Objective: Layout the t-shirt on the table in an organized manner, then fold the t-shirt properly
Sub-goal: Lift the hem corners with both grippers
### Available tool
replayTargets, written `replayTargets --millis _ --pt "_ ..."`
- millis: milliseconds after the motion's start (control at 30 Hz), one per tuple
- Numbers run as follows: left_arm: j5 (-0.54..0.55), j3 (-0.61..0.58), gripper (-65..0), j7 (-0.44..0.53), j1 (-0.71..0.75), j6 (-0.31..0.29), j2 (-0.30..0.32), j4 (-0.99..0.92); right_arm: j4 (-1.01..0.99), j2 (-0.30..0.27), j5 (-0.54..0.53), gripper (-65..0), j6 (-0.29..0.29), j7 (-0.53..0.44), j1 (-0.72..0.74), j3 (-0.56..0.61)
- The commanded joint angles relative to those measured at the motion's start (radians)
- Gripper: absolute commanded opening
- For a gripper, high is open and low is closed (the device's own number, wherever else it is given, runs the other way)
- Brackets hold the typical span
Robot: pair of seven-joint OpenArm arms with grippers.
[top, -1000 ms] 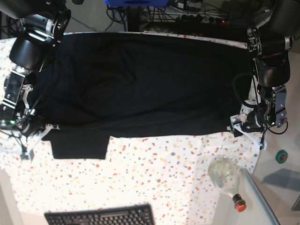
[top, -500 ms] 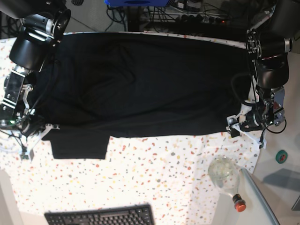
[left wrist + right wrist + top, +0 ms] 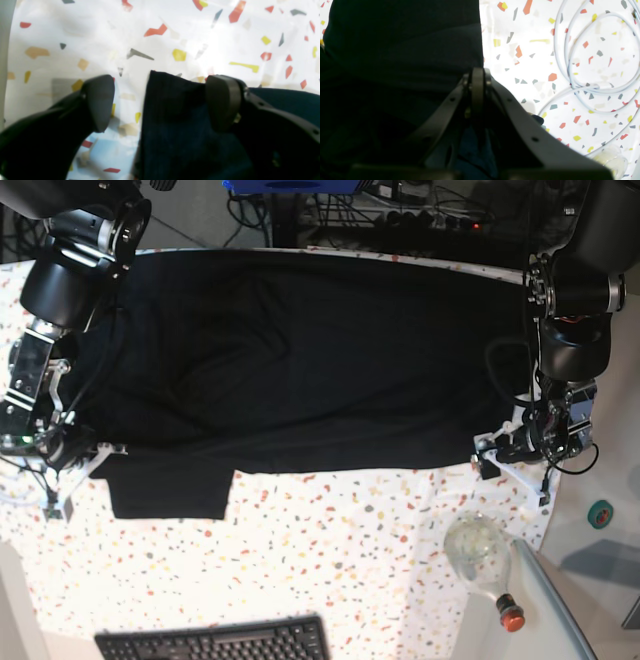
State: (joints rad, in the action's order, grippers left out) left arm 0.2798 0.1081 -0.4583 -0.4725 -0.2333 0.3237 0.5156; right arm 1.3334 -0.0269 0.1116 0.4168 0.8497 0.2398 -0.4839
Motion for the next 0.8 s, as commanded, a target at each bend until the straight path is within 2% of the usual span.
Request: replayTargets --millis 0,133,300,333,400,500,767 --pt "0.019 0.008 -18.1 -0.044 -0.002 -0.025 -0.011 -0.007 0.019 -0.009 -0.003 -65.0 0.0 -0.016 0.026 0.001" --pt "0.019 0.026 -31.8 -0.049 -0.005 -0.025 -0.013 -0.004 0.021 -0.009 -0.003 -65.0 0.0 -0.016 0.026 0.001" --pt "0.019 0.018 -43.6 -0.052 0.004 -0.025 -0.011 0.039 0.021 -0.009 -0.003 -65.0 0.0 -0.016 0.026 0.001" --pt "0.019 0.018 -49.0 -0.052 0.008 -0.025 -0.013 0.045 0.021 -0.009 -0.003 -65.0 0.0 -0.016 0.026 0.001" --pt "0.019 0.026 -63.8 -0.052 0.013 -0.025 -0.015 0.053 0.021 -0.009 -0.003 -65.0 0.0 -0.019 0.025 0.001" --pt "0.019 0.026 -65.0 -0.056 0.016 -0.025 -0.015 0.099 0.018 -0.009 -0.003 -65.0 0.0 -0.022 0.025 0.001" --pt "0.019 0.028 -65.0 -0.172 0.014 -0.025 -0.015 0.285 0.016 -0.009 -0.003 -65.0 0.0 -0.025 0.043 0.001"
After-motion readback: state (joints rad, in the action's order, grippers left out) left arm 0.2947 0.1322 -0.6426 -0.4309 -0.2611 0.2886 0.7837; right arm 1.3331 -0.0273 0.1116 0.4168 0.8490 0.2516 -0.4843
